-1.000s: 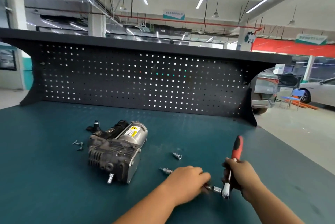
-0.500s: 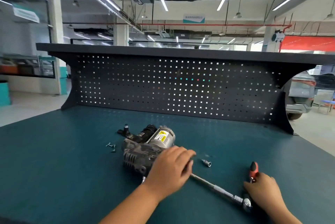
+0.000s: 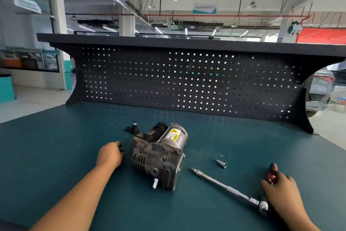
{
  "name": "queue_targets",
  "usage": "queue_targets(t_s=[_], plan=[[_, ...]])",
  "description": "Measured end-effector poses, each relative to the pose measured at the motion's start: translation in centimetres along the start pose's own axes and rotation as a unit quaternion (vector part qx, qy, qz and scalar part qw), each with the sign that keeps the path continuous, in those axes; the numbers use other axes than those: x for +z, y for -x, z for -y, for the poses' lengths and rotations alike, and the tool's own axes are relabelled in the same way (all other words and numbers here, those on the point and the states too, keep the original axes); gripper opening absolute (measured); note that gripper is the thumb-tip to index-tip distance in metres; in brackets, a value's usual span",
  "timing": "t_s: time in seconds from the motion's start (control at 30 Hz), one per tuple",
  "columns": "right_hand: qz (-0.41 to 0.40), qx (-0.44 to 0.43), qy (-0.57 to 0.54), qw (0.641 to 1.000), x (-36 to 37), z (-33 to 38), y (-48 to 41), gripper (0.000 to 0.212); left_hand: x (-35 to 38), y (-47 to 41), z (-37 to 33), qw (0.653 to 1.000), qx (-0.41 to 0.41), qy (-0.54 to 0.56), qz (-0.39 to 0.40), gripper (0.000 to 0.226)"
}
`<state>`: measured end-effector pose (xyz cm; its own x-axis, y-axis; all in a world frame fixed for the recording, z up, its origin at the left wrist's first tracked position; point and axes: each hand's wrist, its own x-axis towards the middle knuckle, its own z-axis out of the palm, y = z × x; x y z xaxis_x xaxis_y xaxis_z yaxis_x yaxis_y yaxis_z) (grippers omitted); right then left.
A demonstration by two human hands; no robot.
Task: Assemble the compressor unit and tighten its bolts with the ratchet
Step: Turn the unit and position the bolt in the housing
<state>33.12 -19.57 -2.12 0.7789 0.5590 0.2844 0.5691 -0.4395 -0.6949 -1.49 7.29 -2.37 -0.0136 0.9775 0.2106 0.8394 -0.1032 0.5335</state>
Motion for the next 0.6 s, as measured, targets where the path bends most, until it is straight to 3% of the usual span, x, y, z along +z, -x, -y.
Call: queue_targets(t_s=[0.17, 0.3, 0.4, 0.47, 0.53, 0.6], plan=[[0.015, 0.016, 0.000, 1.000, 0.2, -0.2, -0.2, 0.031, 0.2, 0.0, 0.3, 1.000, 0.013, 0.004, -0.013, 0.027], [0.011, 0.020, 0.027, 0.999, 0.1, 0.0, 0.2, 0.031, -0.5, 1.1, -0.3, 0.998, 0.042, -0.032, -0.016, 0.017], [-0.075, -0.034, 0.037, 0.996, -0.7, 1.0, 1.2, 0.022, -1.8, 2.7, -0.8, 0.988, 0.058, 0.112, -0.086, 0.015], [-0.120, -0.141, -0.006, 0.983, -1.1, 2.7, 2.5, 0.016, -3.4, 4.9, -1.7, 0.959, 0.105, 0.219, -0.147, 0.009], [-0.069, -0.220, -0.071, 0.971, -1.1, 5.5, 4.3, 0.014, -5.0, 7.9, -3.3, 0.936, 0.178, 0.265, -0.152, 0.011], [0.083, -0.235, -0.185, 0.951, -0.8, 8.6, 6.3, 0.019, -6.0, 11.0, -5.2, 0.921, 0.253, 0.283, -0.089, 0.024]])
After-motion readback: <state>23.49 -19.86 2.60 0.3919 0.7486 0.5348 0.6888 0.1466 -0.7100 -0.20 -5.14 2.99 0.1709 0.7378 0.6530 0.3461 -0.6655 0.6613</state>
